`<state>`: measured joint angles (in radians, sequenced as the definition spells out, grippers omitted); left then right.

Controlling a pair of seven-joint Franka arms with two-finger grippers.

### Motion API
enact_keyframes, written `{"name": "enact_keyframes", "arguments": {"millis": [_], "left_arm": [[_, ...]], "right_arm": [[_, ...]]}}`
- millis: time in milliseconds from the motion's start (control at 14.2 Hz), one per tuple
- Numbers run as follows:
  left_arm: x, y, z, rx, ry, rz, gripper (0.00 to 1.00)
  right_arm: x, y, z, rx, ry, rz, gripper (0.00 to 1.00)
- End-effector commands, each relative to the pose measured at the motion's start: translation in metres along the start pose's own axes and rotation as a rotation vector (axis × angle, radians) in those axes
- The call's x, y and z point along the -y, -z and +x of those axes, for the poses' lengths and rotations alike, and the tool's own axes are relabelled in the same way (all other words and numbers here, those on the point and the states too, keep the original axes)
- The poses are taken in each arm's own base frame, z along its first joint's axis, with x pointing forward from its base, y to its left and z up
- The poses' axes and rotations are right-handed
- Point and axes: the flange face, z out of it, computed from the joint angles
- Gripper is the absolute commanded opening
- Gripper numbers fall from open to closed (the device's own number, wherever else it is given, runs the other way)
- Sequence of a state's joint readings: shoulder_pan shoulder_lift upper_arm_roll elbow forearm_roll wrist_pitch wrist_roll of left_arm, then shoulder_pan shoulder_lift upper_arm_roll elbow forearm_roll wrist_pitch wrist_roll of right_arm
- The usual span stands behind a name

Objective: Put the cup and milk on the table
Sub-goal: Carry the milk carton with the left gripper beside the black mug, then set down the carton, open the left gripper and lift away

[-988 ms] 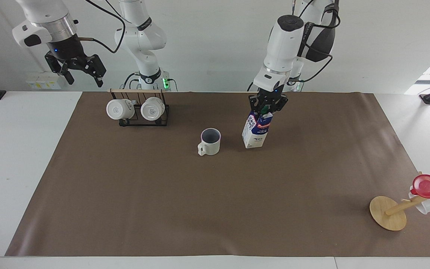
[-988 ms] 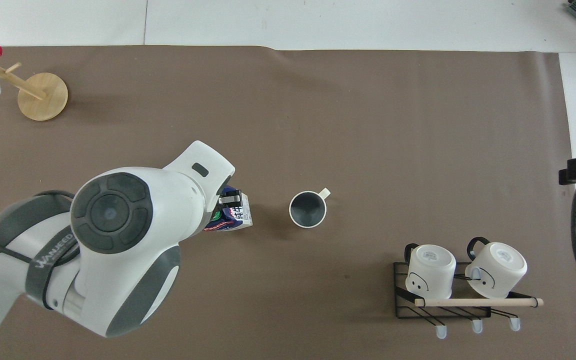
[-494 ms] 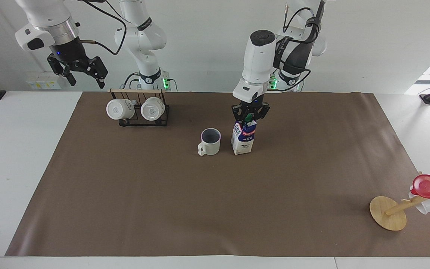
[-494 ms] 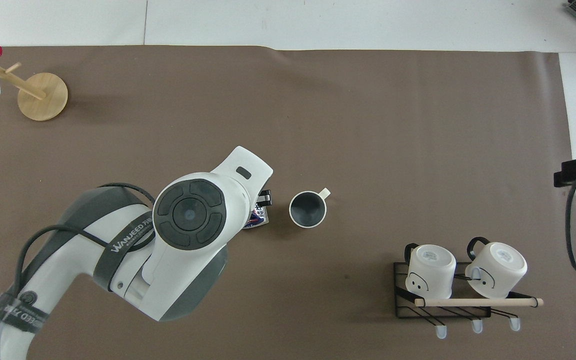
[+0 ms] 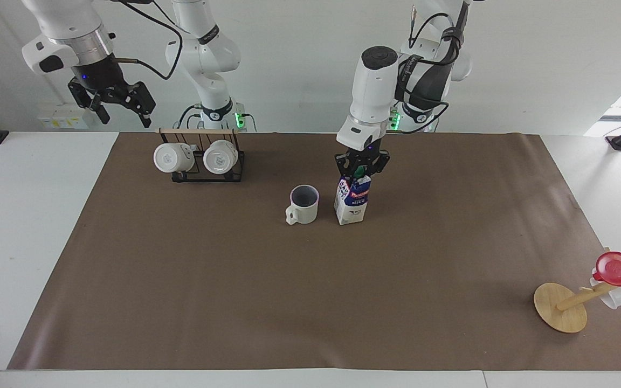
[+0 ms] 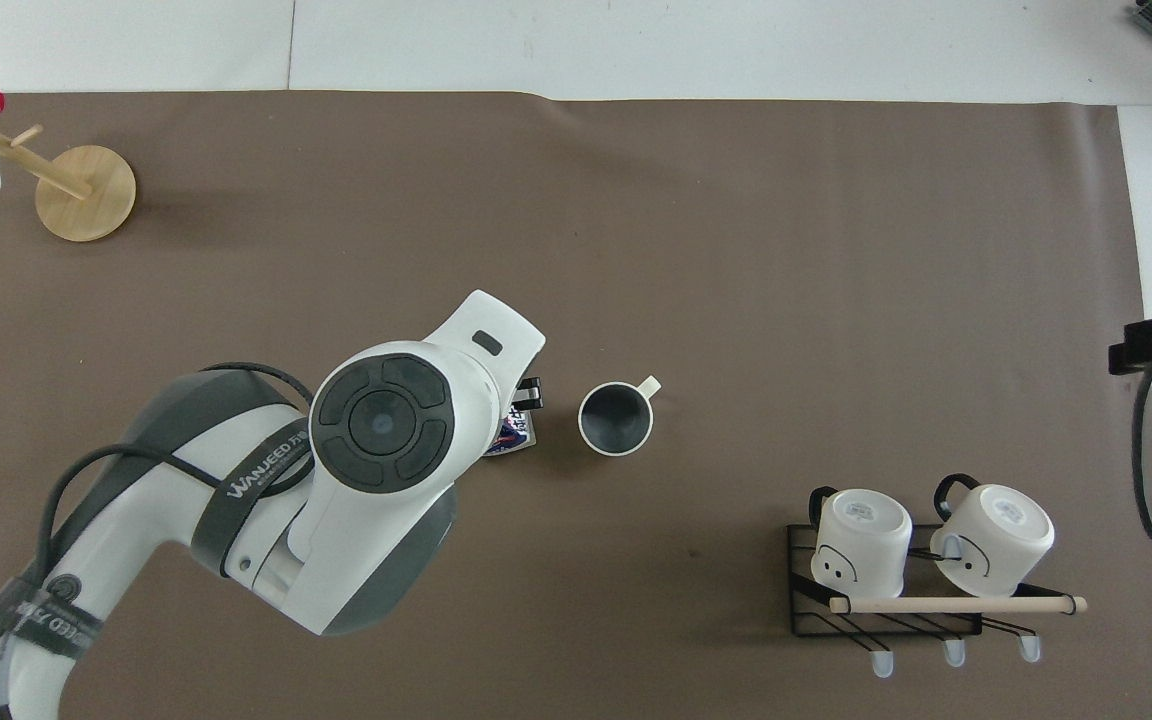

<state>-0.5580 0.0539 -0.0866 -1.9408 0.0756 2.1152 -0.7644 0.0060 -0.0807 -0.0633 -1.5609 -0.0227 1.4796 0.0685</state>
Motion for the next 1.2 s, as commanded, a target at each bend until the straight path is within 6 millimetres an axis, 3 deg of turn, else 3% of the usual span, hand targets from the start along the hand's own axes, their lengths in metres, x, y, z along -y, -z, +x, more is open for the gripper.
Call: {"name": "enact_keyframes", "arguments": {"millis": [0,71,141,212,282,776,1129], "left_arm": [[-0.005,0.000,0.001,-0.022,-0.003,0.012,0.47],[-0.005,0.000,0.001,-0.022,-0.003,0.012,0.51],[-0.005,0.000,0.001,-0.022,-0.003,0.012,0.63],[-0.005,0.000,0.001,-0.022,-0.003,0.012,0.77],[-0.005,0.000,0.001,-0.022,-0.003,0.012,0.98],[-0.008,0.010,0.001,-0.001,0.012,-0.007,1.00],[0.012,0.072,0.027,0.069,0.088,-0.010,1.00]], "right_arm": [[-0.004,-0.001,-0.004,-0.014,-0.007,0.006,1.00],[-0.004,-0.001,-0.004,-0.014,-0.007,0.006,1.00],[-0.004,-0.001,-0.004,-0.014,-0.007,0.006,1.00],[-0.004,-0.001,-0.004,-0.014,-0.009,0.006,1.00],[-0.005,-0.001,-0.004,-0.014,-0.010,0.006,1.00],[-0.006,-0.001,-0.004,-0.014,-0.012,0.006,1.00],[-0.008,-0.001,-0.004,-0.014,-0.015,0.007,1.00]]}}
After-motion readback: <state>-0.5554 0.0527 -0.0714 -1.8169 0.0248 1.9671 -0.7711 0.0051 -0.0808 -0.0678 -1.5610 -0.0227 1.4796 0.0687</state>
